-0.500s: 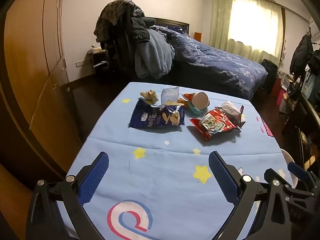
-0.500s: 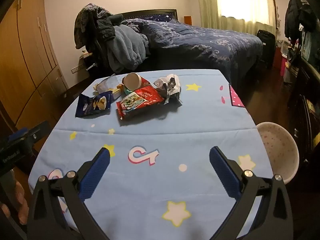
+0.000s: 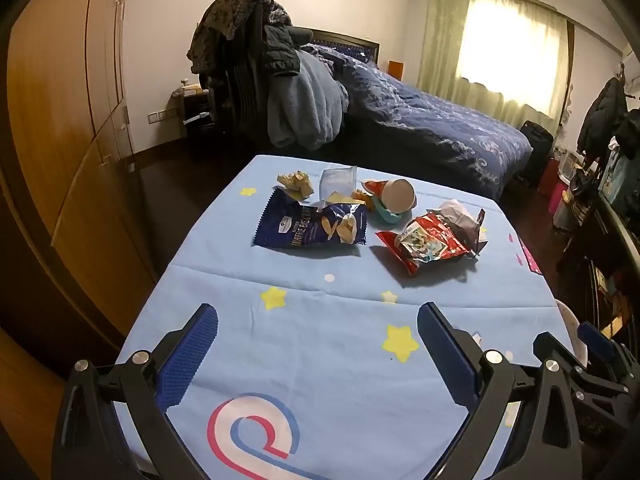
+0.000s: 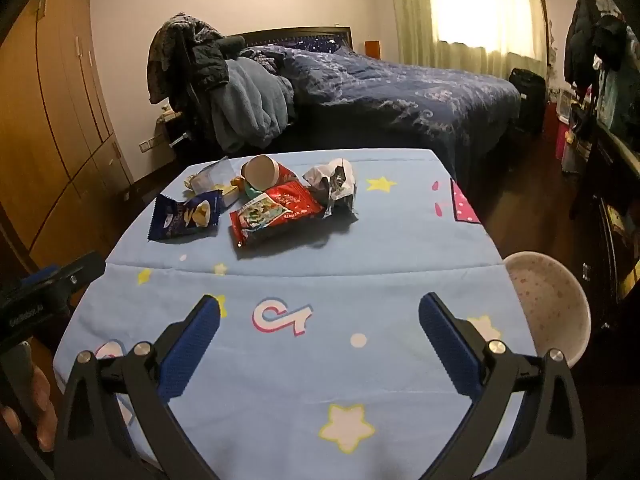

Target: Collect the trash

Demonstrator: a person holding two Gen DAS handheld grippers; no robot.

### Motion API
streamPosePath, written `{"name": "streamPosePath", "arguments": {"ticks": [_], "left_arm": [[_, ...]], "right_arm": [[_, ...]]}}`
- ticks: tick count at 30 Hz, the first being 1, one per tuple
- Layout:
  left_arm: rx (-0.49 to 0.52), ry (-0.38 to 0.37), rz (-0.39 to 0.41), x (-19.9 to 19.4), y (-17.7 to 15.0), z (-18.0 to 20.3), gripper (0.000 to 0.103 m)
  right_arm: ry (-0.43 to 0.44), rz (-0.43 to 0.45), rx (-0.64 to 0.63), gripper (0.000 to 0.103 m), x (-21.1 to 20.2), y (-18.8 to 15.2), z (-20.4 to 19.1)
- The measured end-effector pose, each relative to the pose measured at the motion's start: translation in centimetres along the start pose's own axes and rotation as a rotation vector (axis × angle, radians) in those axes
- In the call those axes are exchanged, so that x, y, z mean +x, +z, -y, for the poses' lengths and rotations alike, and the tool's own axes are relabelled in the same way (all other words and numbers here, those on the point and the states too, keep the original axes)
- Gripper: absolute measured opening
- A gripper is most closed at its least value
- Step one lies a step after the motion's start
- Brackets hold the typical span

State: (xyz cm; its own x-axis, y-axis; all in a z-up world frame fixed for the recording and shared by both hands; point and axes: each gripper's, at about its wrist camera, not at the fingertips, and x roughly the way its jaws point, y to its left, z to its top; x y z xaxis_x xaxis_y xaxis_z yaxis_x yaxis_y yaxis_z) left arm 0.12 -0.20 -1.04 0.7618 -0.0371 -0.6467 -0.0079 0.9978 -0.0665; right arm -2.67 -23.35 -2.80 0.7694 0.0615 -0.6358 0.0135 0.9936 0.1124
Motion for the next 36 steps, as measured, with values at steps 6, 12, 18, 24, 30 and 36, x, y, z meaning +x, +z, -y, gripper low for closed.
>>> {"name": "streamPosePath", "arguments": {"ticks": [6, 12, 18, 24, 30, 36], "left_arm": [[-0.003, -0.002, -0.001, -0.1, 0.1, -0.1, 0.099], [-0.011, -0.006, -0.004, -0.2, -0.2, -0.4, 0.099], [-0.012, -0.007, -0.009, -0.1, -0.1, -0.5, 0.099], [-0.009, -0.008, -0.019, -0.3, -0.6, -0.3, 0.099], [-0.017, -0.009, -0.030, 0.2, -0.7, -0.3, 0.099], [-0.020, -0.010, -0.036, 0.6, -0.8, -0.1, 0.099]], "right_arm": [[0.011, 0.000, 0.000, 0.100, -0.3, 0.1, -0.5], [0.015, -0.012, 0.005, 0.100, 0.0, -0.2, -0.5], [0.025, -0.024, 0.001, 0.100, 0.2, -0.5, -0.6], [0.031, -0.030, 0.000, 0.100, 0.1, -0.5, -0.5], [0.032, -0.031, 0.001, 0.100, 0.1, -0.5, -0.5], [0.033, -0.031, 0.000, 0.100, 0.1, -0.5, -0.5]]}}
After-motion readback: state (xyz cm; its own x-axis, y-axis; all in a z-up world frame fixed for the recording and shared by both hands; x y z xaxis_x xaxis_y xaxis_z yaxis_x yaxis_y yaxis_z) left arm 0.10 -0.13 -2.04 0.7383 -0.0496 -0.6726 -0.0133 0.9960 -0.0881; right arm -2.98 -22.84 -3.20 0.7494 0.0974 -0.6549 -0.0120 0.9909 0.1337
